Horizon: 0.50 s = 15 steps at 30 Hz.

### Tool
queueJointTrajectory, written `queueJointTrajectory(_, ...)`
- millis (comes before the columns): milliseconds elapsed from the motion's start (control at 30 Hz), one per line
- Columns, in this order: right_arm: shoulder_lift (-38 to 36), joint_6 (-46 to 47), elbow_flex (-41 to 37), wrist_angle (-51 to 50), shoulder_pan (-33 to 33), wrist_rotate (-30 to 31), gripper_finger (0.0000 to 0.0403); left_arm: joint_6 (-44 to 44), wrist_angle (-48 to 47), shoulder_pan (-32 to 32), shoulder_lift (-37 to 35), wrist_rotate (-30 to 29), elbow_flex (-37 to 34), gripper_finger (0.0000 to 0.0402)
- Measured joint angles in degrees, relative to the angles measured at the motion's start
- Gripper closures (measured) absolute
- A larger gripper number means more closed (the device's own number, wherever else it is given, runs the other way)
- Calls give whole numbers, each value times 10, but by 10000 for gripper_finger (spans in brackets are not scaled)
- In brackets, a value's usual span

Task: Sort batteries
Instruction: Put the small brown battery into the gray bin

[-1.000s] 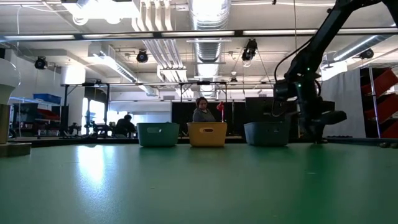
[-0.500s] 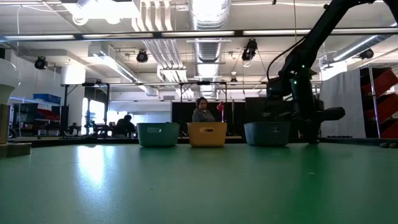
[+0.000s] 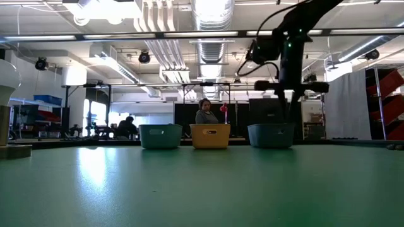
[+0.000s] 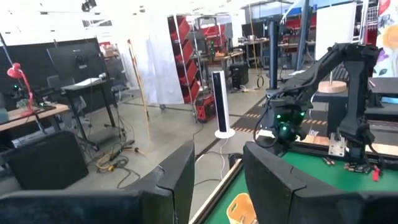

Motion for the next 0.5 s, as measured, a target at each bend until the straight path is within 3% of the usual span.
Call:
queueJointTrajectory(200, 10, -58, 8, 4, 28, -81, 366, 2, 11, 0, 6, 0, 0, 284)
queueJointTrajectory(500, 111, -148, 56, 9, 30, -96, 367, 5, 13, 0, 20, 1, 0, 284)
